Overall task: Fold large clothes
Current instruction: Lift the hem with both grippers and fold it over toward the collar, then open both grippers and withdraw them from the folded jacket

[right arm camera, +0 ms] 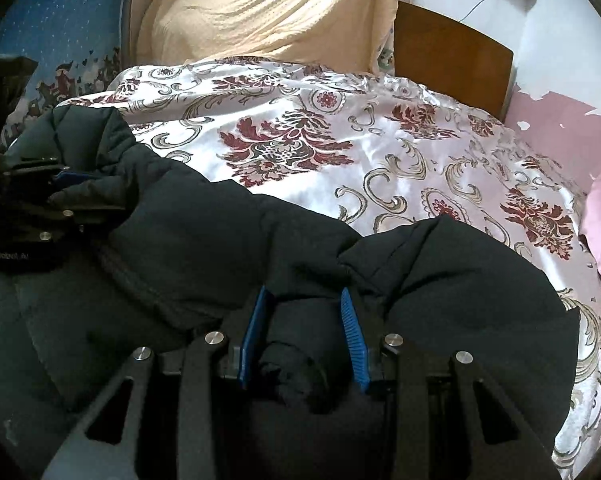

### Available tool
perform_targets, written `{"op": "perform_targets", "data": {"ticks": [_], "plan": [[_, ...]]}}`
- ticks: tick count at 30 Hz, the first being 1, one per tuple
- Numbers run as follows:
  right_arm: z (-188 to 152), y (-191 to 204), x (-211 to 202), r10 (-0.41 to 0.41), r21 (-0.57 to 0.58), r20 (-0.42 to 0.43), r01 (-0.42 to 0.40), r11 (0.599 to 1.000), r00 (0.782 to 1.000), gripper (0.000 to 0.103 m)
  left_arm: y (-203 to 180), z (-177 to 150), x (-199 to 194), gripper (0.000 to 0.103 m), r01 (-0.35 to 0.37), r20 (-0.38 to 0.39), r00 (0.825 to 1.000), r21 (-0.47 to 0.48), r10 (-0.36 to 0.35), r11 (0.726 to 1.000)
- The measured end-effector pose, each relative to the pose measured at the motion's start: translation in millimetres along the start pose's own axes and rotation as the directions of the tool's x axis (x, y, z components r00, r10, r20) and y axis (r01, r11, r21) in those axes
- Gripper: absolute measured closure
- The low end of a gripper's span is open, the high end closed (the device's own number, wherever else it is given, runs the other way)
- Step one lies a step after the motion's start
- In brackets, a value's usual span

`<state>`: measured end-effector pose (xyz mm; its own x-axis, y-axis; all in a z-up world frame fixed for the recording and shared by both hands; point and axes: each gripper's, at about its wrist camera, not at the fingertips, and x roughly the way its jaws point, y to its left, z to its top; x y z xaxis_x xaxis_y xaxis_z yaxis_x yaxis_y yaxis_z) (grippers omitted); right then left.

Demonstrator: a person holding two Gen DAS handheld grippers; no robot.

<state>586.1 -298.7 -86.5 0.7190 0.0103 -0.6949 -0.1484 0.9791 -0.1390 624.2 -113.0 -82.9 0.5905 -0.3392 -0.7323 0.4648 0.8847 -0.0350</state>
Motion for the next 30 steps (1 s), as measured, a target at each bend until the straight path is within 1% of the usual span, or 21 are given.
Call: {"op": "perform_targets", "data": {"ticks": [3,8,11,13,15,16,17,19,20,21,23,24,27,30], "plan": [[-1.0,-1.9,-0.9,0.004,0.005,0.011,-0.004,1.0,1.0,0.068,0.7,-1.5,-1.2,0.045,0.008,0.014,1.0,-0.003,-0.008,1.0],[-3.2,-7.4,-2.1,0.033,0.033,0.03,-0.034,0.999,0.999,0.067,1.9,-3.2,-3.8,0.04,0.015,0.037,0.999,-0.011,-0.014,1.0],[-3.7,-9.1,-2.0,0.035,0.041,0.036,-0.037,0.998,0.999,0.066,2.7,-3.2,-4.7,0.034,0.02,0.043,0.999,-0.016,-0.019,1.0],[-3.7,-9.4,-2.1,0.034,0.045,0.039,-0.036,0.998,0.999,0.064,5.7,-3.4,-6.8,0.026,0.042,0.052,0.998,-0.026,-0.041,0.999],[-4.5,-9.2,-4.1,0.028,0.054,0.044,-0.03,0.998,0.999,0.059,10.2,-3.6,-10.2,0.022,0.074,0.061,0.996,-0.045,-0.072,0.996],[-4.9,-9.9,-5.3,0.028,0.06,0.046,-0.031,0.998,0.999,0.057,11.5,-3.7,-12.9,0.021,0.08,0.069,0.995,-0.054,-0.076,0.995],[-4.9,-11.1,-6.4,0.03,0.067,0.047,-0.033,0.997,0.998,0.052,12.5,-3.5,-16.9,0.021,0.073,0.074,0.995,-0.066,-0.068,0.995],[-6.4,-16.6,-9.9,0.024,0.098,0.04,-0.028,0.995,0.999,0.036,12.2,-2.1,-24.8,0.019,0.039,0.063,0.997,-0.082,-0.033,0.996],[-8.1,-20.6,-12.3,0.014,0.123,0.036,-0.019,0.992,0.999,0.026,13.1,-2.7,-30.5,0.017,0.02,0.058,0.998,-0.093,-0.015,0.995],[-9.7,-23.4,-14.8,0.021,0.142,0.036,-0.026,0.99,0.999,0.024,14.4,-3.9,-35.8,0.013,0.011,0.056,0.998,-0.108,-0.005,0.994],[-12.4,-28.8,-21.1,0.033,0.17,0.034,-0.039,0.985,0.999,0.021,19.1,-7.7,-45.1,0.012,0.005,0.042,0.999,-0.154,0.001,0.988],[-13.1,-29.8,-25.5,0.027,0.177,0.03,-0.032,0.984,0.999,0.02,21.1,-10.1,-50.1,0.012,0.01,0.036,0.999,-0.174,-0.003,0.985],[-14.4,-26.0,-37.0,0.006,0.17,0.013,-0.008,0.985,1.0,0.02,21.6,-15.5,-64.2,0.012,-0.017,0.024,0.999,-0.198,0.023,0.98],[-15.3,-18.3,-55.4,0.015,0.142,0.005,-0.016,0.99,1.0,0.016,15.5,-21.1,-85.3,0.012,-0.017,0.033,0.999,-0.203,0.024,0.979]]}}
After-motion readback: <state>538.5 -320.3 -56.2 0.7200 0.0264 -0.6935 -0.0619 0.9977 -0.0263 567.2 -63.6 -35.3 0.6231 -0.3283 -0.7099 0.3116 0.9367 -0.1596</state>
